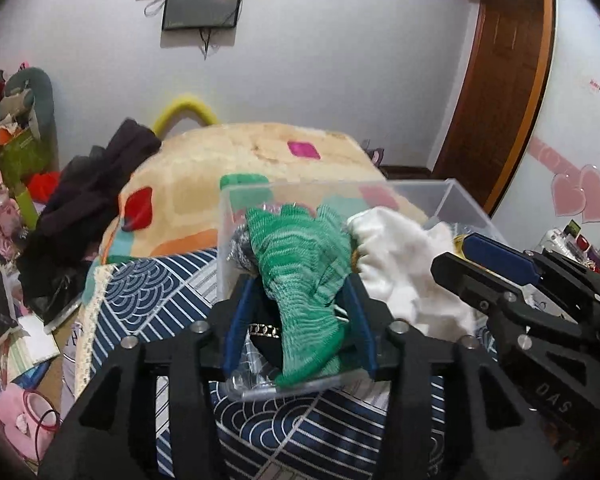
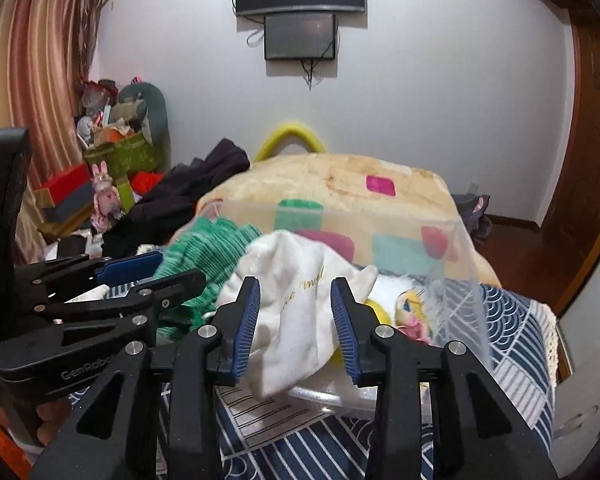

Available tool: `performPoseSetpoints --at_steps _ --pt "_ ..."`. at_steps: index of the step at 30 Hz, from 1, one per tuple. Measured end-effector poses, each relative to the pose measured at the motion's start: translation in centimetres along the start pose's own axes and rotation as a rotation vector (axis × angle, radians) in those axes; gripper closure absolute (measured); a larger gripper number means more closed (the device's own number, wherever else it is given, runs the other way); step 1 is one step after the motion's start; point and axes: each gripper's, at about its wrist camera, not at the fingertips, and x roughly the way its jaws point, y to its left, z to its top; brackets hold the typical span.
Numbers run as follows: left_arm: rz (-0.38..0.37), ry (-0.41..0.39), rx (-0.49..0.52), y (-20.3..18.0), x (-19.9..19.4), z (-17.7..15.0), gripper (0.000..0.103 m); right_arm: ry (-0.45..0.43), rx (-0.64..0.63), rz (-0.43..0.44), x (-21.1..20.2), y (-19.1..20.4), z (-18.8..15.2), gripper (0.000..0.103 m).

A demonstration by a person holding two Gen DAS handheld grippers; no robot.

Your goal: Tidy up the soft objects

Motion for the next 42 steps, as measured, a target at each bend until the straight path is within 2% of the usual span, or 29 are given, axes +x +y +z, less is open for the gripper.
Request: performPoseSetpoints --at_steps 7,10,13,17,20,23,26,42 --pt "0.011 -0.101 0.030 -1.2 -5.1 0.2 0.052 -0.081 -0.017 -0.018 -3.8 0.1 0.5 0.068" --pt "0.025 -0.163 0.041 -1.8 -7.8 -0.1 0.052 -0.129 -0.004 -0.023 -6.0 -0.1 0.4 0.063" --pt "0.025 -0.217 0.051 -2.4 -10.5 -0.6 0.046 -0.176 -0.006 -0.032 -8.1 -0.1 0.4 0.057" --pt "0.016 -0.275 0.054 -3.0 -13.6 -1.4 0.040 -0.242 0.001 -0.048 -10.7 0.0 0.1 0.042" --pt "0.010 -0.299 0.057 -3.4 -14.9 -2.0 0.031 -0.280 0.004 -0.072 -11.7 0.2 -0.1 0.031" --pt "0.012 -0.322 0.060 -3.8 -16.0 -2.6 0.027 -0.308 0.009 -0.078 -12.4 0.3 -0.2 0.021" --pt "0.022 -0.337 0.062 -4.0 -16.4 -3.1 0.018 -0.322 0.010 -0.074 -12.6 0.5 -0.4 0.019" --pt "0.031 -0.354 0.057 -4.0 -16.7 -4.4 0.008 -0.298 0.047 -0.051 -12.6 0.1 -2.3 0.017"
